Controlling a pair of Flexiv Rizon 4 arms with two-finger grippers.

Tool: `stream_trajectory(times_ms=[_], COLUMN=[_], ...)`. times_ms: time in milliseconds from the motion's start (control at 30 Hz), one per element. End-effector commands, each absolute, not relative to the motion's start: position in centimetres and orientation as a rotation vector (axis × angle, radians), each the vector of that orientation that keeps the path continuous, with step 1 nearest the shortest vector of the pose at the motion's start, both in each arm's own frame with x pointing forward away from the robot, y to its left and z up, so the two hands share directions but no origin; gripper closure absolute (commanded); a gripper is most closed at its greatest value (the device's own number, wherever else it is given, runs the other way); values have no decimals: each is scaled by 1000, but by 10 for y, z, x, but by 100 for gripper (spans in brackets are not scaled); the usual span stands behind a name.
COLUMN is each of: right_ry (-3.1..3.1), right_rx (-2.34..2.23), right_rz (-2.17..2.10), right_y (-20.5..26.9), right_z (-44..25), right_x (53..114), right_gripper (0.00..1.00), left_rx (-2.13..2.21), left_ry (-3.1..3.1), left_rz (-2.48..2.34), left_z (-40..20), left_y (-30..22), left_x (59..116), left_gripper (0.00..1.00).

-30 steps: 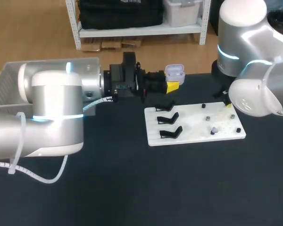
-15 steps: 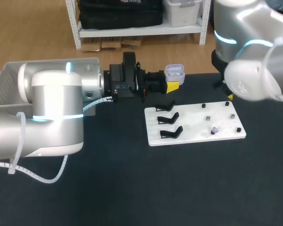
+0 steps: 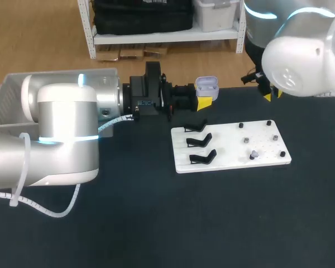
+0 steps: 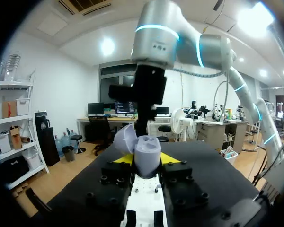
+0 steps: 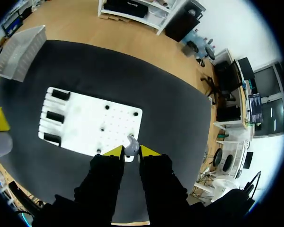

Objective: Pick up each earbud case from the left stands, insert the matching earbuds, close the lid, and place the case in the box.

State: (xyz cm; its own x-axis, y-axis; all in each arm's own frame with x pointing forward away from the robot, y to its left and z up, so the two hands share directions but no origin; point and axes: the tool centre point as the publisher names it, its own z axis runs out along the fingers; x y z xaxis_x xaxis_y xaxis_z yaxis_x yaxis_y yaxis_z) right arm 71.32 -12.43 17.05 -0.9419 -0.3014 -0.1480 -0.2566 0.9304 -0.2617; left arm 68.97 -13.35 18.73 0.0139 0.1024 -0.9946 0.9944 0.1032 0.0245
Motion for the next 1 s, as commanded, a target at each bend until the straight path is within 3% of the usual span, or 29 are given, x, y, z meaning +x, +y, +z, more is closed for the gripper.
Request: stream_trajectory(times_ms=[33, 267, 700, 1000], right_ry=[2862, 2862, 2907, 2895], right_rx=[-422, -422, 753, 749], right_rz=[-340, -340, -343, -333], right_y=[-131, -131, -78, -74], right_z=[180, 180, 201, 204], right_x=[695, 695, 650, 647], right_gripper=[100, 100, 100, 100], left_rx=[1204, 1204, 1204, 1204], left_ry=[1308, 1308, 1308, 1308], left_rz=[-1062, -1062, -1062, -1062], left_z=[185, 185, 185, 185], left_y=[-134, -134, -134, -134], left_x=[688, 688, 688, 688], left_gripper=[100, 100, 100, 100])
